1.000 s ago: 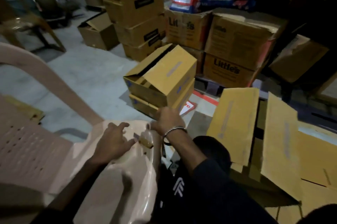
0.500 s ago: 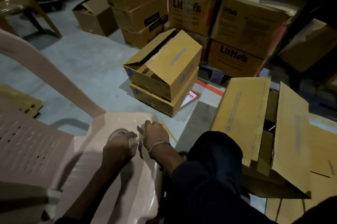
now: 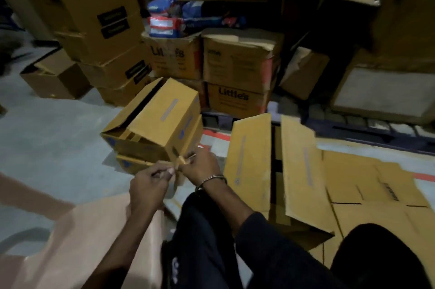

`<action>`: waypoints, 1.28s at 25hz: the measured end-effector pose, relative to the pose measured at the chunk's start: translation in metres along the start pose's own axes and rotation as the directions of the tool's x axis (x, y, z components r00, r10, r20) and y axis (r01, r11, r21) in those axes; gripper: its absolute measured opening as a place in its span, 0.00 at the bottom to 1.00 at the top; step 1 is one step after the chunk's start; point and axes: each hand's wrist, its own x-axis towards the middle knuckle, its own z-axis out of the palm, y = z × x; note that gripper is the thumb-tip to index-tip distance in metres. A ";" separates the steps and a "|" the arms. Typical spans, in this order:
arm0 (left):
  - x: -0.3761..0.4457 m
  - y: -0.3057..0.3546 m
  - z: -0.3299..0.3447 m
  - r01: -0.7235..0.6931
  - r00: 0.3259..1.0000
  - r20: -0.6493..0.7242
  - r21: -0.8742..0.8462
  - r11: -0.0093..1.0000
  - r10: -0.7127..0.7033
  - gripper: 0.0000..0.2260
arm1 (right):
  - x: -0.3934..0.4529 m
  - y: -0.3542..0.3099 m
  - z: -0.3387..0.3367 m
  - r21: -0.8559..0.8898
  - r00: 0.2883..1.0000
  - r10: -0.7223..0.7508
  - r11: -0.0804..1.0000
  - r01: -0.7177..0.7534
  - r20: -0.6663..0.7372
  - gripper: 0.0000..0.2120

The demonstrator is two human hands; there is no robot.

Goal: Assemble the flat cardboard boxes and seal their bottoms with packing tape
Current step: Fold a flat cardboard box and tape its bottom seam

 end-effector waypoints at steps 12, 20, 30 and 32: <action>0.016 0.104 0.220 0.155 0.925 0.377 -0.288 0.945 -0.037 0.03 | 0.014 0.225 -0.222 0.242 0.768 0.445 0.895 -0.374 -0.460 0.13; 0.011 0.083 0.278 0.355 0.854 0.476 -0.237 0.904 -0.211 0.03 | 0.019 0.338 -0.171 0.201 0.760 0.446 0.894 -0.400 -0.473 0.18; 0.005 0.094 0.303 0.484 0.677 0.685 -0.138 0.864 -0.270 0.04 | 0.049 0.353 -0.157 -0.497 0.886 0.250 0.753 -0.432 -0.391 0.28; 0.004 0.085 0.309 0.476 0.626 0.735 -0.095 0.874 -0.261 0.11 | 0.054 0.354 -0.169 -0.464 0.887 0.343 0.760 -0.456 -0.311 0.29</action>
